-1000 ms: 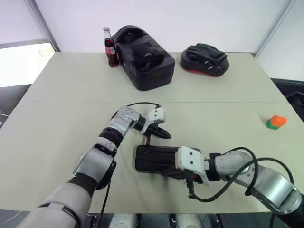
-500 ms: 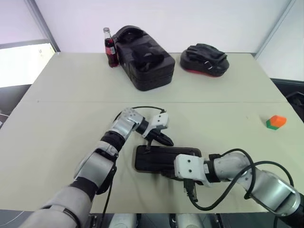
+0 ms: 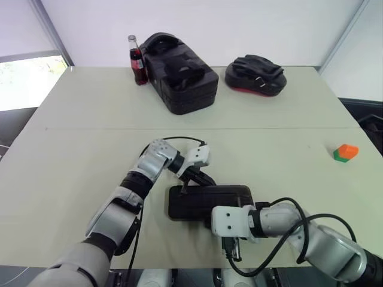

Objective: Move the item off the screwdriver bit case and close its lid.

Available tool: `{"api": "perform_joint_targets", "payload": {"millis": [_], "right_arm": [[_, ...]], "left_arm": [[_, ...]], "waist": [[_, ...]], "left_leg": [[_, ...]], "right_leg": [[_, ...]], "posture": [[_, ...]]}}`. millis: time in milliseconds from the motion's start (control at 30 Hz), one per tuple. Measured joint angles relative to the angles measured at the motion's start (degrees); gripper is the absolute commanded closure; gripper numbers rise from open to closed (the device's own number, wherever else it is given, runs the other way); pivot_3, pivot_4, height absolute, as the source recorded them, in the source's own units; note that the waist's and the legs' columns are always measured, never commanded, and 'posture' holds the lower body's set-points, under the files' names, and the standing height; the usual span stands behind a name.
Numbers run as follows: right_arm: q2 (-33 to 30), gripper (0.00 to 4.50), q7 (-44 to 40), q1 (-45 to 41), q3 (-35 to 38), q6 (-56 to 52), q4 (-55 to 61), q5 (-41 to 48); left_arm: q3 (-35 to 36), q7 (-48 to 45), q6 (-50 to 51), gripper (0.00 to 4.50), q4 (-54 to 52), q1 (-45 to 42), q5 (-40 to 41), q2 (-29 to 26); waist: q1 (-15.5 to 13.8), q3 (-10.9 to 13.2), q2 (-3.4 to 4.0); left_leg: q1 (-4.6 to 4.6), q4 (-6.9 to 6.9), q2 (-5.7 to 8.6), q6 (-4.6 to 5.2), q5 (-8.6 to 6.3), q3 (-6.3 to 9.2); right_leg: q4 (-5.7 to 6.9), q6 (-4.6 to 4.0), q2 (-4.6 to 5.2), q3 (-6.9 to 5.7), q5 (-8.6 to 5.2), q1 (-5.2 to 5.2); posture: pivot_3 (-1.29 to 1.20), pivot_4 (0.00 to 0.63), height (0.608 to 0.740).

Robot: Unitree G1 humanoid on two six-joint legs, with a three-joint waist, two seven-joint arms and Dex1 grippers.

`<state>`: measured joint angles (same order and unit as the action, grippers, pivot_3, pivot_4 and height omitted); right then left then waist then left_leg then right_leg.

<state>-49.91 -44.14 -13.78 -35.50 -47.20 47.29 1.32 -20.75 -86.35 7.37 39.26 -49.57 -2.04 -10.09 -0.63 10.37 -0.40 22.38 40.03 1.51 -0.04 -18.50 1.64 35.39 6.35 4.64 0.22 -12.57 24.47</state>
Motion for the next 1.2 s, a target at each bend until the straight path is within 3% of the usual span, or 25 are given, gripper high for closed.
{"api": "perform_joint_targets", "payload": {"millis": [267,733,1200], "right_arm": [[5.08,4.49,2.2,-5.29,-4.27,-14.23,2.53,-0.1],[3.48,4.49,3.59,-9.49,-8.75,-14.31,2.46,-0.12],[5.19,4.49,14.17,-10.28,-15.66,-19.3,5.14,-4.04]], "left_arm": [[-0.01,0.31,-0.93,4.5,-0.02,0.04,-0.67,0.09],[0.0,0.86,4.62,4.5,-6.93,3.1,-1.83,-1.53],[0.12,1.5,5.84,4.5,-7.59,3.22,-2.48,-2.32]], "waist": [[0.06,-0.03,0.02],[0.42,-0.12,0.05],[1.24,-0.5,-0.02]], "left_leg": [[-0.03,0.01,-0.01,-0.01,0.01,0.02],[-0.08,0.0,-0.02,-0.01,0.01,0.02],[-0.35,0.0,-0.08,-0.05,0.04,0.05]], "right_leg": [[0.05,-0.01,0.0,-0.01,0.0,0.0],[0.1,-0.01,-0.02,-0.01,0.0,-0.01],[0.14,-0.02,-0.03,-0.01,-0.01,-0.28]], "posture": [[0.0,0.15,0.74],[0.0,0.15,0.74],[0.0,0.15,0.74]]}}
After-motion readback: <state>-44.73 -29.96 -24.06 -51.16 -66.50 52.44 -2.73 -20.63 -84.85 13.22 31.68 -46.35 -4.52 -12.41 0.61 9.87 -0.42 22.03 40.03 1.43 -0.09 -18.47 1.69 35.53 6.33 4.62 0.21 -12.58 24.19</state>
